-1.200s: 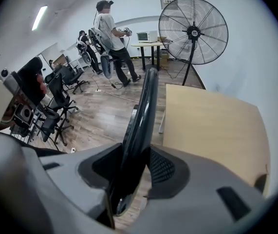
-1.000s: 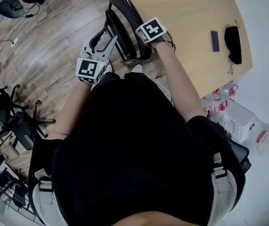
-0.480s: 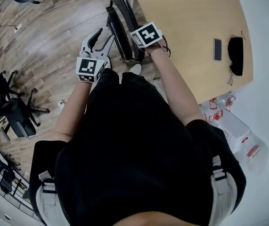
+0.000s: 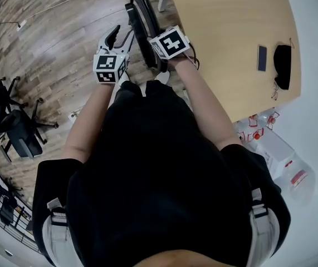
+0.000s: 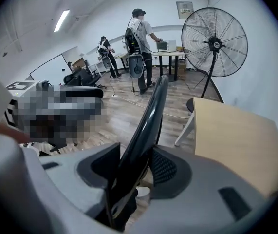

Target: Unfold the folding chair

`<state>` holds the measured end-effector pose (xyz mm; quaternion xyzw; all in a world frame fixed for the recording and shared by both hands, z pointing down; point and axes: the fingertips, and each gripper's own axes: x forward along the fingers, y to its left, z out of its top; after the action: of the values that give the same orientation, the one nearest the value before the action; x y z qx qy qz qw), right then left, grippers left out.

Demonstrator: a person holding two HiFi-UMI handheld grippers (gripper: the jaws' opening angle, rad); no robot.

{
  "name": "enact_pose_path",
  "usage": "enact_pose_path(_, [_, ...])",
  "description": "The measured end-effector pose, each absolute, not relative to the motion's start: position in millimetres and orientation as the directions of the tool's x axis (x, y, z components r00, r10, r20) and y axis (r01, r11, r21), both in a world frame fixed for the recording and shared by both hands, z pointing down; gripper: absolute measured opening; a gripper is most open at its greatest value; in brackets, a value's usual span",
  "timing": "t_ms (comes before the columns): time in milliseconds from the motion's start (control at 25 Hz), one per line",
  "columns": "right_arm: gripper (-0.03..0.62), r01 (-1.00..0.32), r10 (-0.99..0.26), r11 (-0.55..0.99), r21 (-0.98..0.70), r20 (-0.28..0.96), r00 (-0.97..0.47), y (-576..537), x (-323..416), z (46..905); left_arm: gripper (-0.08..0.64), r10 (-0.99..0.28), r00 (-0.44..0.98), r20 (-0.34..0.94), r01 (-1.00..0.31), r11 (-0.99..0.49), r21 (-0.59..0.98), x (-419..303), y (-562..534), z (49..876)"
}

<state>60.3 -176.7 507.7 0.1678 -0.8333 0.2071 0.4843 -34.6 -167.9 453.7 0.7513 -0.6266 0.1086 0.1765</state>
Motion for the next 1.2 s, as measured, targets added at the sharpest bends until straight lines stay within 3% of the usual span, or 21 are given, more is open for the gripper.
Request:
enact_pose_path(440, [0.173,-0.534,-0.117,0.837,-0.121,0.913,-0.391,-159.8,31.3,506.3,0.192,-0.853,0.206,0.479,-0.972,-0.122,0.202,-78.8,-187.9,509.8])
enact_pose_path(640, [0.166,-0.545,-0.179,0.836,-0.063,0.908,-0.379,-164.9,19.9,501.0,0.212,-0.808,0.189,0.559,-0.968,-0.058,0.244,-94.3,-200.7,552.1])
enact_pose_path(920, [0.161,-0.570,-0.172,0.819,-0.063,0.921,-0.349,-157.2,16.1,503.5,0.236,-0.695,0.154,0.702,-0.959,0.066,0.276,-100.0,-212.0,616.1])
enact_pose_path(1200, [0.160,-0.579,-0.178,0.814,-0.058,0.922,-0.344,-155.8,14.2,506.3,0.252,-0.631,0.137,0.764,-0.935,0.173,0.310,-100.5,-224.7,660.2])
